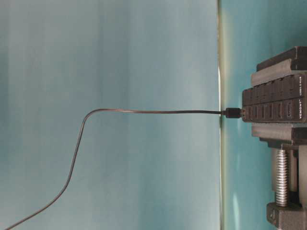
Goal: Insert the USB into the front port of the fixed hub.
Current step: 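Move the right gripper toward the black USB cable near the hub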
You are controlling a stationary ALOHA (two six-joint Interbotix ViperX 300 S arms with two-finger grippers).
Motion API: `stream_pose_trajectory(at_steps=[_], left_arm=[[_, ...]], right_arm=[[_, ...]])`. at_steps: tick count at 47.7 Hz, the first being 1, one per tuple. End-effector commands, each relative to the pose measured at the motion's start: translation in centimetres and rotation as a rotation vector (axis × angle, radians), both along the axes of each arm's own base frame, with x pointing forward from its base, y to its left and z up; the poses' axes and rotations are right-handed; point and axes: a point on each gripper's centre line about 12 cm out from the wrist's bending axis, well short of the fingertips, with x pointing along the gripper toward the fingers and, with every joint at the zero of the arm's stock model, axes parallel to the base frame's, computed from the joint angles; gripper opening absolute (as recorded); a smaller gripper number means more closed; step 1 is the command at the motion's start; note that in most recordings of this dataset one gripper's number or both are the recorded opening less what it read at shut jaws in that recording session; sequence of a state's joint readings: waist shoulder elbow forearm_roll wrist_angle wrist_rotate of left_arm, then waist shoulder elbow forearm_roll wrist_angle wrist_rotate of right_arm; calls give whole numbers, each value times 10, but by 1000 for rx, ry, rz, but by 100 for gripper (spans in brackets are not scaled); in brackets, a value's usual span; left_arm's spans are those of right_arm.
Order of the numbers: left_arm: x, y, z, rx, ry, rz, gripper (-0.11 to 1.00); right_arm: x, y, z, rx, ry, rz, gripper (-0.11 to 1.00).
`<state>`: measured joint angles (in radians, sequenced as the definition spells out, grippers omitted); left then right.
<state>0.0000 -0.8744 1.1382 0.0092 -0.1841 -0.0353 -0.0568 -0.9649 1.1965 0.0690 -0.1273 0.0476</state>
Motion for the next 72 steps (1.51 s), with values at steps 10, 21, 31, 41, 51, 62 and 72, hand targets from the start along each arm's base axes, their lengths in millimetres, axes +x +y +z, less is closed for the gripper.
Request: stream_pose_trajectory(at_steps=[10,21,31,41,51,62,72], left_arm=[[5,1,8,-3,49,6,0],[6,3,9,-6,101,16,0],[9,4,8,-8,138,18,0],[14,4,5,-10,158,19,0],[14,4,1,-10,181,19,0],[15,4,3,-9,196,19,0],[15,4,4,-8,196,19,0]], right_arm=[[8,-9,4,-1,189,-33,-5],[20,-21,2,-43,279,-71,-5],[44,-32,-4,-91,360,-77,-5],[70,-46,-15,-139,430,-84,-5],[82,-55,-25,-139,448,-104,-5],[98,-63,-44,-122,524,-105,-5],[125,-70,-53,-115,569,-99,-5]])
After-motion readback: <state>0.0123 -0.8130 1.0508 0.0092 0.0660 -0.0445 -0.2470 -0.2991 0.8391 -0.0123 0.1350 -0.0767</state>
